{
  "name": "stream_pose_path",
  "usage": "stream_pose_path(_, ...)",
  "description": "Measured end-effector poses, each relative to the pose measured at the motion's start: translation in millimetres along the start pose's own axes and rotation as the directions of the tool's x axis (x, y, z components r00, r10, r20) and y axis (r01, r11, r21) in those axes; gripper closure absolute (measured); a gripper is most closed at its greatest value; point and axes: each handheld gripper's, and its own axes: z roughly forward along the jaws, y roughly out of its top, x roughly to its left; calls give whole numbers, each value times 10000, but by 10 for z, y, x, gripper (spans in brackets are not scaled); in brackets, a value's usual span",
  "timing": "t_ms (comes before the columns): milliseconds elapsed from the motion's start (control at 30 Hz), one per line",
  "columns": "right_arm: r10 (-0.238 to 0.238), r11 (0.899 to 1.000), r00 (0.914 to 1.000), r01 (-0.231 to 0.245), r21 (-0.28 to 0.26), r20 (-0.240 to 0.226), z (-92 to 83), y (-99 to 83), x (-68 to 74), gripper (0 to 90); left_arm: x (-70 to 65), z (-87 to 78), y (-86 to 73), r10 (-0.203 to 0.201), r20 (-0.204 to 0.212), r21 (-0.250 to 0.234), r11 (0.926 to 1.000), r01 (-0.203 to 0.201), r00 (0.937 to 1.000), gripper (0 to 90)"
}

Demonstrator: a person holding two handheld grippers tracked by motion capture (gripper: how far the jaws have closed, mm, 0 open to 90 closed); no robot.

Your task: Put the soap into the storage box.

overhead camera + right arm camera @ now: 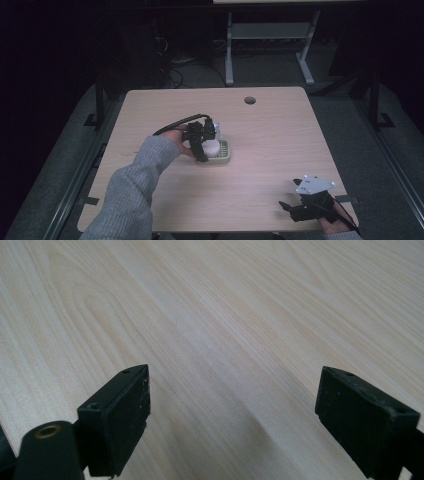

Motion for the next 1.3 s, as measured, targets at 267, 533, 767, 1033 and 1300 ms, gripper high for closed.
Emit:
stream_pose_path(267, -4, 10000, 10000, 4, -9, 15, 0, 0, -1, 139, -78, 36, -85, -67, 25, -44, 10000, 67, 10000, 231)
stream_pose_path(533, -2, 10000, 10000, 2, 39, 26, -1, 2, 3, 139, -153, 53, -165, -174, 147, -50, 9998, 175, 9997, 218)
stream_pose_path(767, 1, 10000, 10000, -1, 61, 61, 4, -3, -2, 140, -224, 68, -233, -171, 128, -225, 9996, 174, 9998, 219)
stream_pose_path(1033, 18, 10000, 10000, -18, 57, 65, 5, -6, -6, 140, -310, 102, -295, -249, 230, -193, 9995, 254, 9994, 212)
stream_pose_path(1300, 51, 10000, 9999, -52, 50, 112, 4, -8, -9, 139, -420, 64, -317, -166, 188, -407, 9990, 173, 9997, 209)
